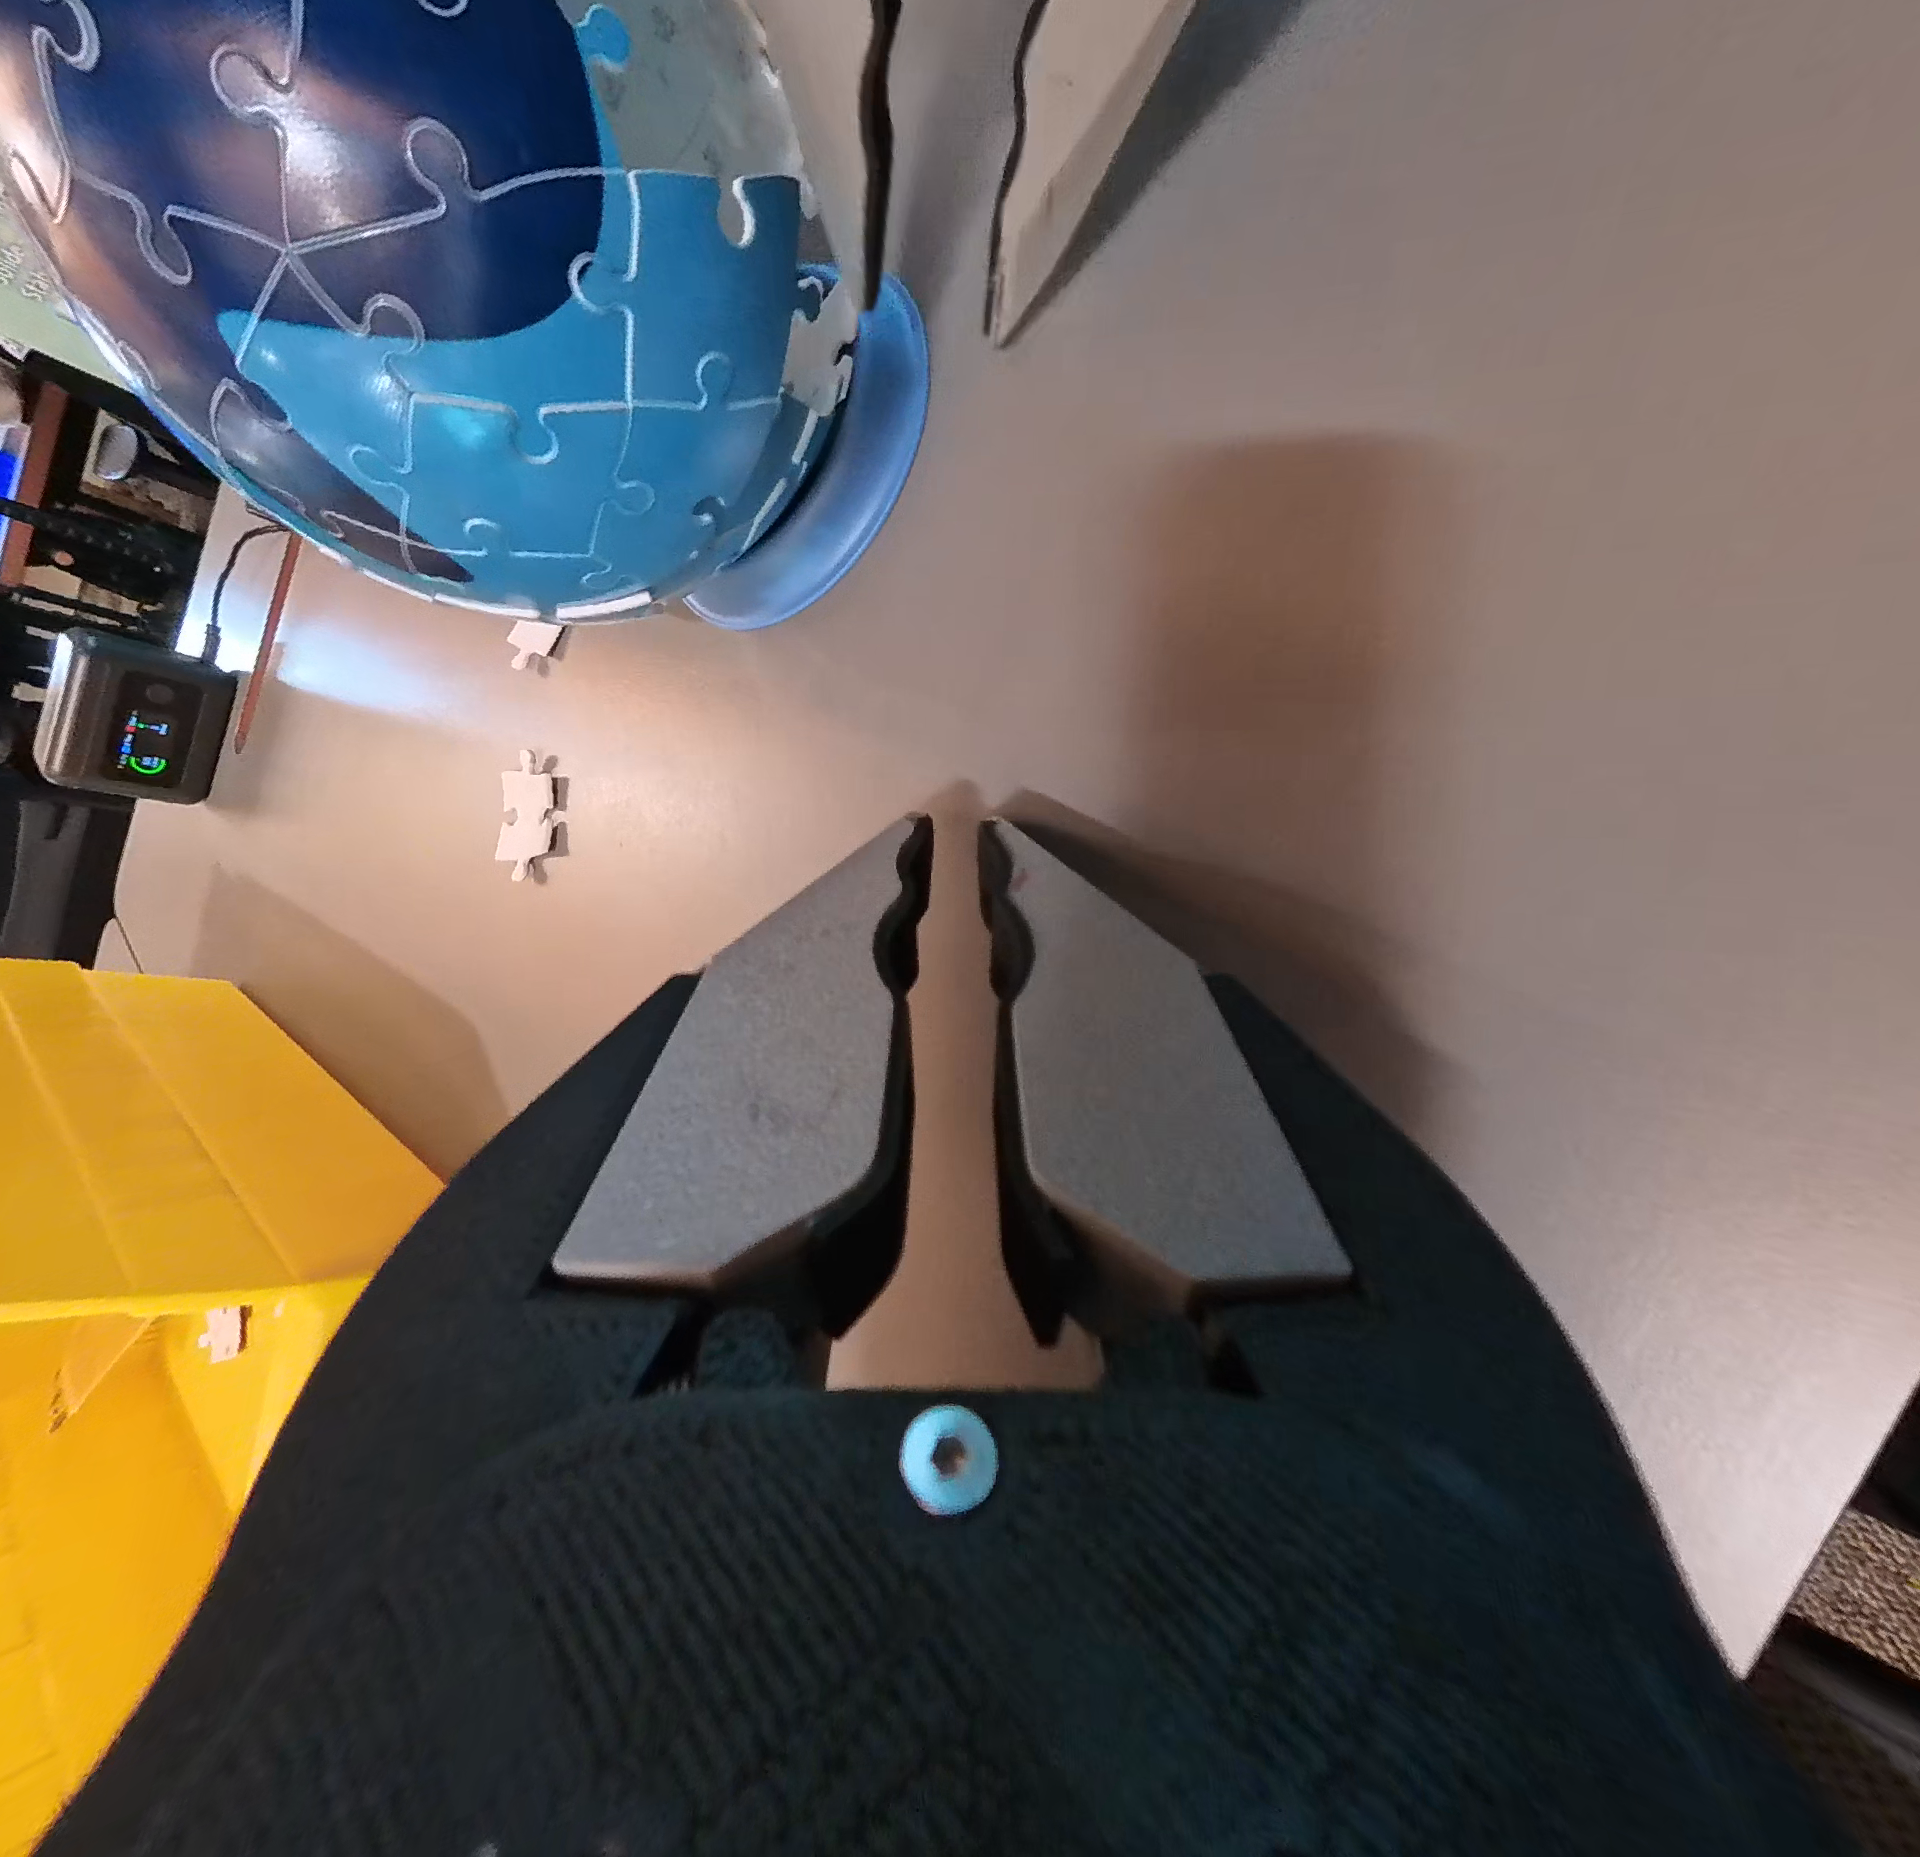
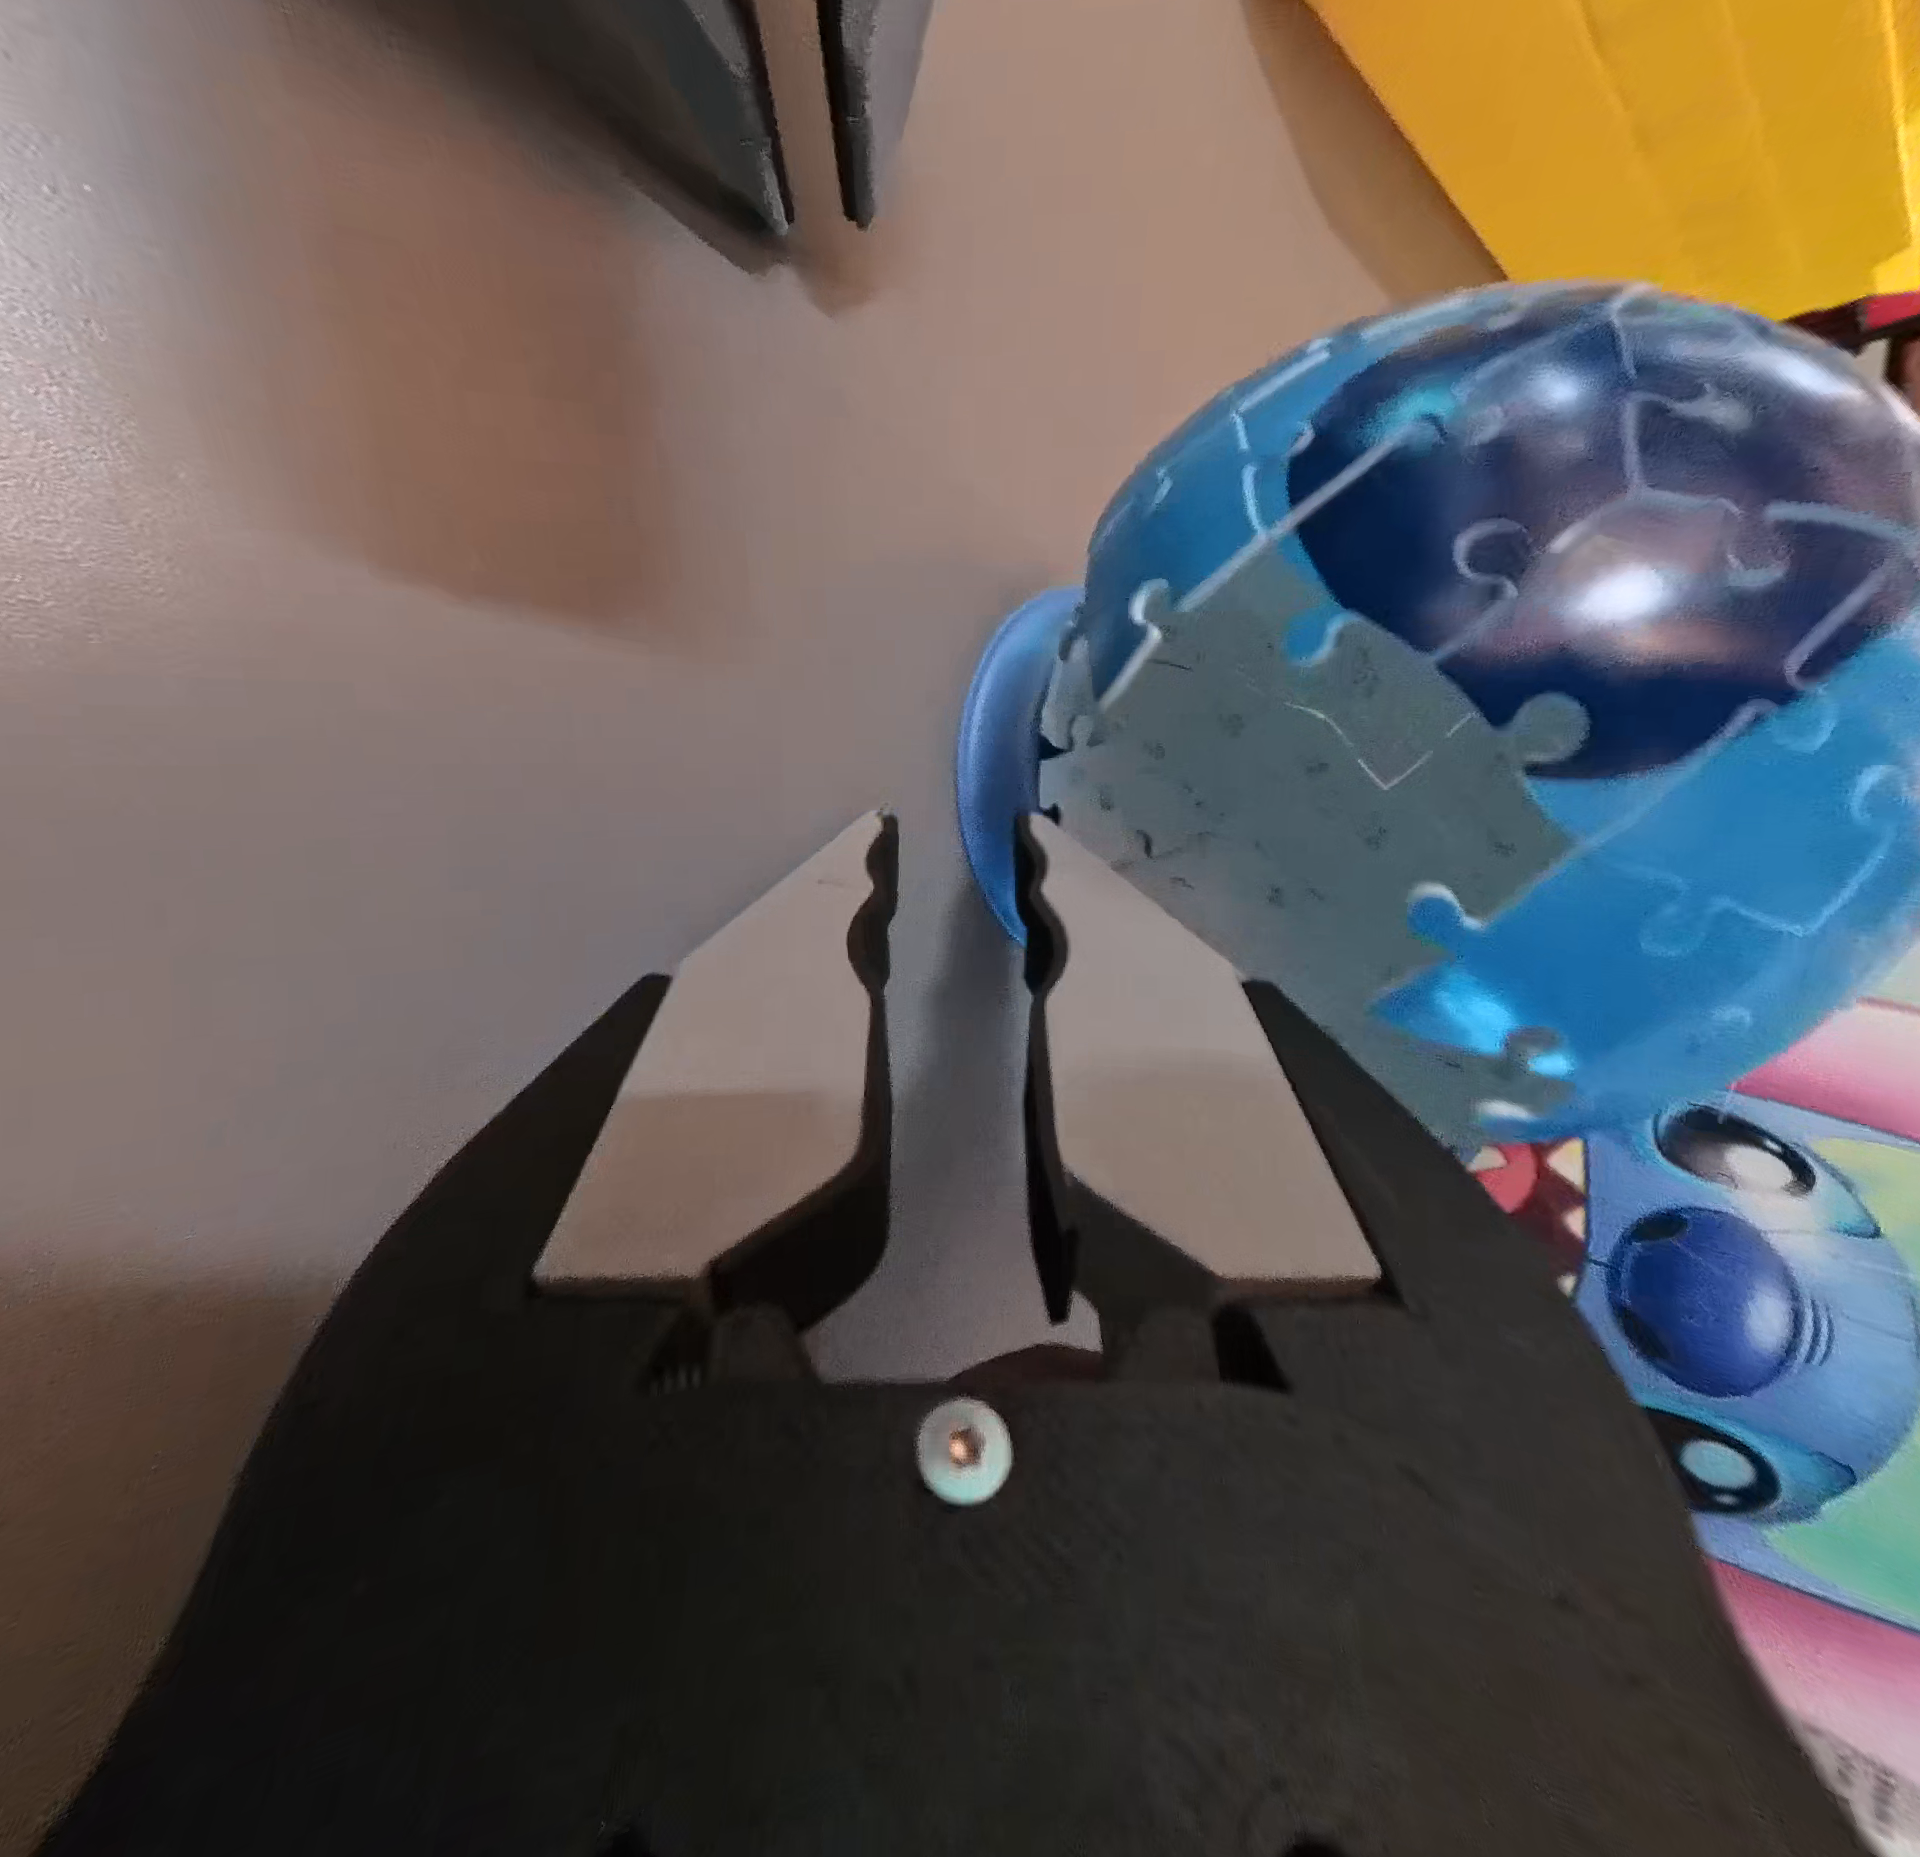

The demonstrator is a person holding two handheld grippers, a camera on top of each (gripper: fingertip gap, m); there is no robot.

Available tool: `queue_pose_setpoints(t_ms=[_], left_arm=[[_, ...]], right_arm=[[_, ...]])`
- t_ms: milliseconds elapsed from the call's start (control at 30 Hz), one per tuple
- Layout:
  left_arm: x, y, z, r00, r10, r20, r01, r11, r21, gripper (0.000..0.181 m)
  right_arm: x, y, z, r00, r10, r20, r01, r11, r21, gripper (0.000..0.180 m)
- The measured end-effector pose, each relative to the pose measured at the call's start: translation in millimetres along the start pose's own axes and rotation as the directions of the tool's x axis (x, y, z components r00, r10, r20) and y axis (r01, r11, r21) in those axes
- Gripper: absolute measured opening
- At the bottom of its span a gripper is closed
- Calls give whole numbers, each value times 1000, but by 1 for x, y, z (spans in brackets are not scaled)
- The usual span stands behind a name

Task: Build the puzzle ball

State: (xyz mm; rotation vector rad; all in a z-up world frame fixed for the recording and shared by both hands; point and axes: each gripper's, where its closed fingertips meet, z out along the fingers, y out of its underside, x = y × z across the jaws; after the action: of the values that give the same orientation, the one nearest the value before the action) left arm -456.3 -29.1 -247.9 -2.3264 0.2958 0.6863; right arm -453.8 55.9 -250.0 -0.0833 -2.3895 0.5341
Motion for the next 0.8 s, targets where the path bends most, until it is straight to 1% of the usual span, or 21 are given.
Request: queue_pose_setpoints(t_ms=[67,167,200,267,333,433,600,800], left_arm=[[0,0,0,1000,-1,0,1,1000,2,6],[0,0,0,1000,-6,-2,6,1000,5,6],[0,0,0,1000,-7,-2,7,1000,6,6],[1,0,1,1000,-9,-5,9,1000,7,4],[1,0,1,1000,-8,-6,8,1000,9,3],[3,-1,2,1000,-11,-13,11,1000,13,0],[4,-2,2,1000,-5,-12,5,1000,12,0],[3,-2,3,1000,-14,-12,14,1000,17,0]], right_arm=[[4,0,-2,1000,15,-16,-15,999,30,23],[10,-4,-5,998,30,-49,-25,996,85,18],[14,-5,-6,997,35,-76,-28,995,96,17],[26,-4,-10,987,26,-162,-9,994,104,0],[35,-6,-14,966,-14,-256,44,993,111,0],[39,-6,-9,948,-53,-315,76,995,59,0],[37,1,6,947,-92,-309,81,995,-50,0],[40,2,9,946,-102,-308,79,993,-86,0]])
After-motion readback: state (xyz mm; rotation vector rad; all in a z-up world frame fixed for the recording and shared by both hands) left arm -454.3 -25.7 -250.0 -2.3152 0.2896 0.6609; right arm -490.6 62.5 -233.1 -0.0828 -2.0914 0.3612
